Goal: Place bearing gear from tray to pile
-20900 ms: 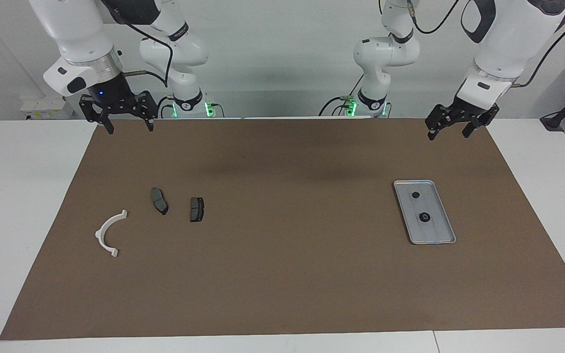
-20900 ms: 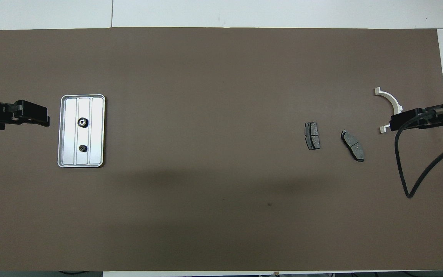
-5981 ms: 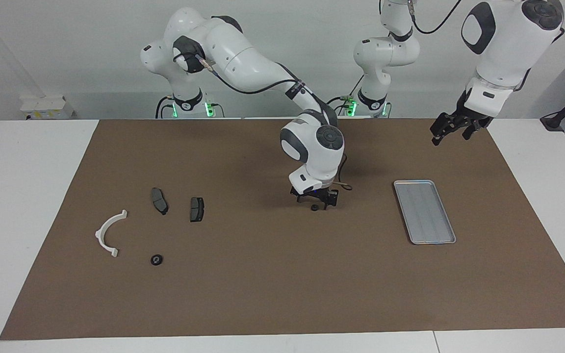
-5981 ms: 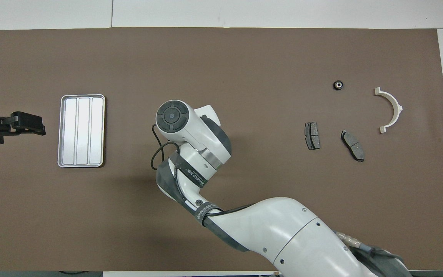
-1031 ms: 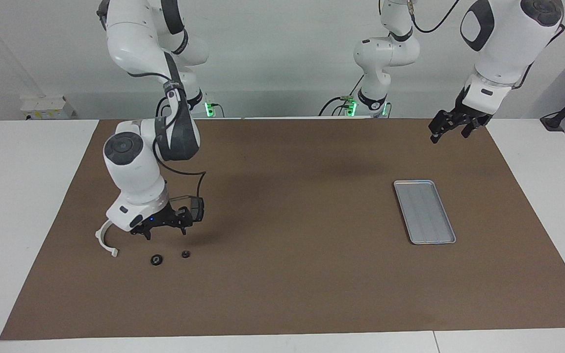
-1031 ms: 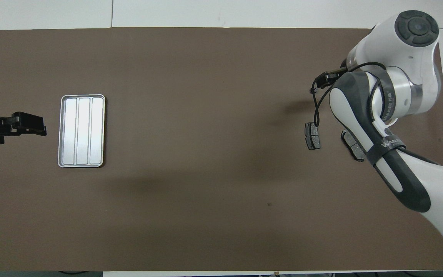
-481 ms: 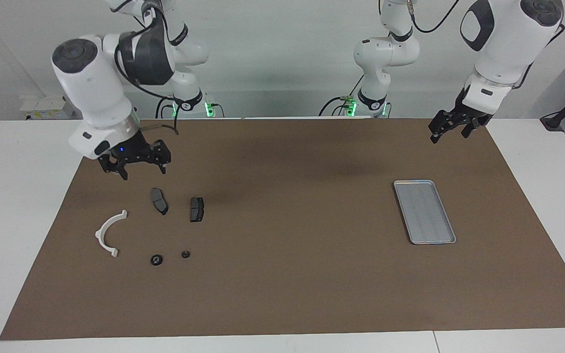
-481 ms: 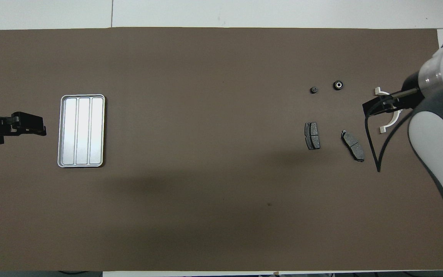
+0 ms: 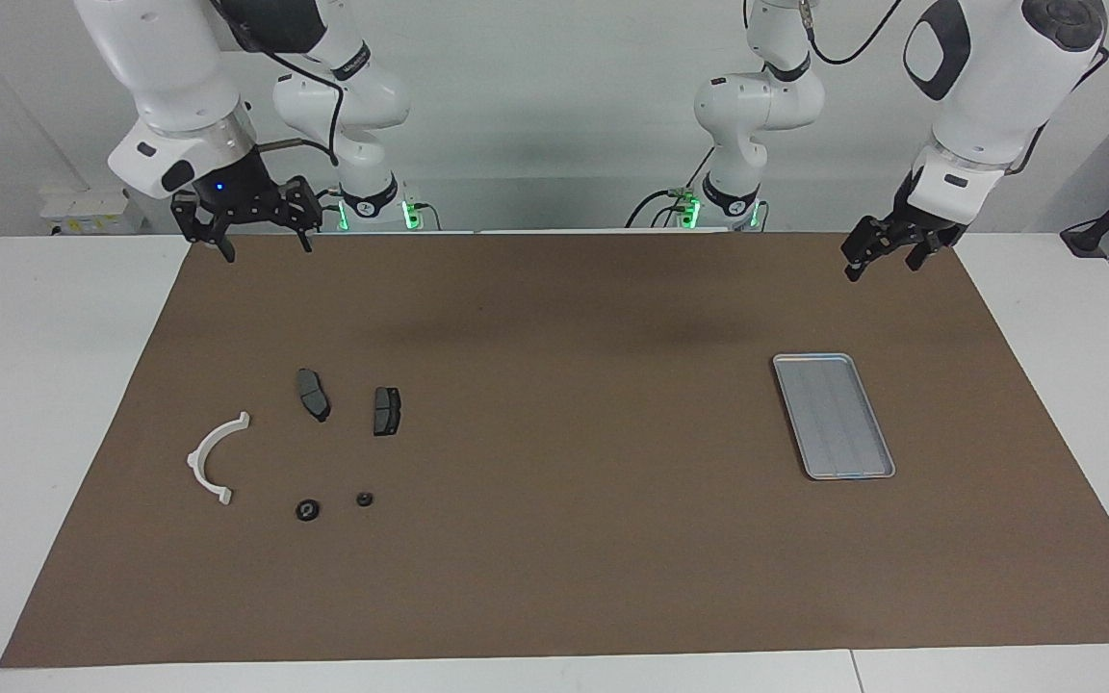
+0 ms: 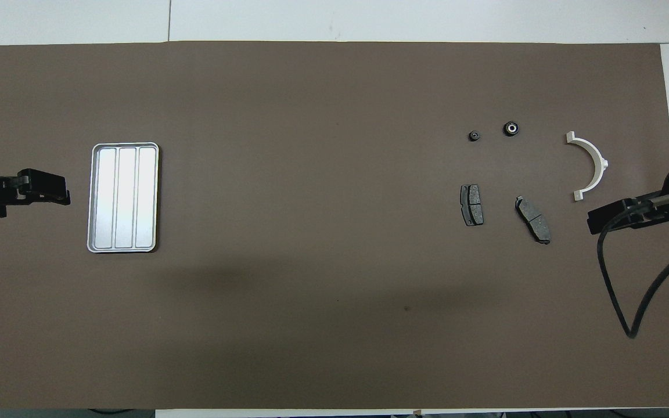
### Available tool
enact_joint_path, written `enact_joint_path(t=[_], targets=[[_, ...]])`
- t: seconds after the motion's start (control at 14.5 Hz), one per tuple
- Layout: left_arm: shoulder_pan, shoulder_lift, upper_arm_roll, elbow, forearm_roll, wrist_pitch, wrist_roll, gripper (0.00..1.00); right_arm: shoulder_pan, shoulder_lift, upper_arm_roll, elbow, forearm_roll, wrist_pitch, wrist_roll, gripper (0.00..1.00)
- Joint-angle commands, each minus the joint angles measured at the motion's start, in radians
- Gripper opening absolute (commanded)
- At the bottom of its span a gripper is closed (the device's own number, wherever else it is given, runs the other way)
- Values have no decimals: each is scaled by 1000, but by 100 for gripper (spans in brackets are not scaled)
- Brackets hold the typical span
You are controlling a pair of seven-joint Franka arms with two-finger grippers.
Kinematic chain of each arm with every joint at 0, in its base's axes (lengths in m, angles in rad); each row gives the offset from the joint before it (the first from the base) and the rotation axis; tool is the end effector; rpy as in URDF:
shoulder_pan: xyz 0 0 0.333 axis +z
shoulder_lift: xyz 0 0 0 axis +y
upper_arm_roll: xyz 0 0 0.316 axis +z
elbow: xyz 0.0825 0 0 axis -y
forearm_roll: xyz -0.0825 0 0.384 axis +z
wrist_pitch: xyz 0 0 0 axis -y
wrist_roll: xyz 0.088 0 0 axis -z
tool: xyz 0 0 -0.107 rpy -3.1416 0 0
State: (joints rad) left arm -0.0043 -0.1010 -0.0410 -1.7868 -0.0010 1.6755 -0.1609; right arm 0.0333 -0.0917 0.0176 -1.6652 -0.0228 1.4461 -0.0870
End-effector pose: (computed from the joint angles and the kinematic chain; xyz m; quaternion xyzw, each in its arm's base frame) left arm 0.5275 -0.0249 0.5857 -0.9983 -0.0579 0.0050 0.0021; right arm 0.5106 0.0238 0.6194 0.9956 0.0680 -0.0639 0.0110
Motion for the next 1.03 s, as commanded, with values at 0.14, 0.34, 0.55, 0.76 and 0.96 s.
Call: enact_joint_path(t=[0.14, 0.34, 0.55, 0.76, 0.96], targets=[[4, -11, -2, 1, -5, -17, 9, 100, -18, 10, -1, 22, -8, 3, 15, 100], [4, -11, -2, 1, -5, -17, 9, 100, -15, 23, 2, 45, -39, 98, 13, 100], [4, -13, -2, 1, -5, -17, 9, 100, -16, 23, 4, 45, -35, 99, 13, 100], [4, -11, -2, 1, -5, -17, 9, 100, -19, 23, 4, 45, -25, 97, 13, 100], [4, -13, -2, 1, -5, -17, 9, 100, -18, 23, 5, 45, -8, 100, 15, 100]])
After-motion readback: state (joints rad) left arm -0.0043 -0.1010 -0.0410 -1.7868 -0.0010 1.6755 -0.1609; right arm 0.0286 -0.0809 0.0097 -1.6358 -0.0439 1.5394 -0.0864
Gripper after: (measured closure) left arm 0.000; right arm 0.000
